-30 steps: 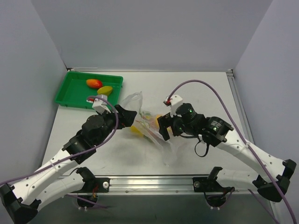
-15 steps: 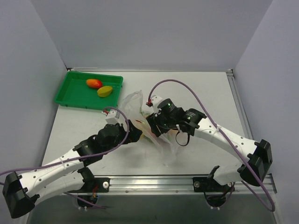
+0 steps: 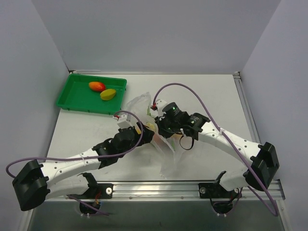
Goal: Untie the knot of the plastic bag and take out the fruit
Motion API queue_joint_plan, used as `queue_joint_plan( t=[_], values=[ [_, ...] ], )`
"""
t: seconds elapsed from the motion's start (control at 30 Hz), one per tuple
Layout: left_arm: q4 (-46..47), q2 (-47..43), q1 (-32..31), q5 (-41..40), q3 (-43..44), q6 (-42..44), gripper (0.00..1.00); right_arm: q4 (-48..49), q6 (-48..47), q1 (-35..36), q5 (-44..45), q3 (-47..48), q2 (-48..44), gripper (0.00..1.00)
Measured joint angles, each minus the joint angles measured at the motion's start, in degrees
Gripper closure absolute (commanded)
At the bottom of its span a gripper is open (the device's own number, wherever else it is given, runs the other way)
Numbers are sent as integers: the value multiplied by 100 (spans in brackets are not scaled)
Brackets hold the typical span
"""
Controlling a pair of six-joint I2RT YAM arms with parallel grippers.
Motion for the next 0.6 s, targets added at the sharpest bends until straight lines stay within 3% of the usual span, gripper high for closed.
queue_joint_plan(
  t=[0.1, 0.2, 0.23, 0.3, 0.43, 0.6],
  values=[
    [282, 284, -4, -144, 24, -94, 16, 39, 20, 0, -35, -70, -2, 100],
    [463, 612, -7, -282, 55, -216, 55, 114, 24, 0, -35, -136, -7, 100],
    [516, 717, -17, -302, 55, -289, 77, 140, 24, -20, -11, -160, -7, 100],
    [603, 833, -44, -310, 44, -341, 98, 179, 26, -57, 39, -199, -7, 100],
    [710, 780, -79, -297, -151, -507, 100, 216, 90, -531, 133, -225, -7, 100],
    [332, 111, -74, -295, -1139, -857, 100, 258, 400, -1945, 339, 13, 133, 100]
  ],
)
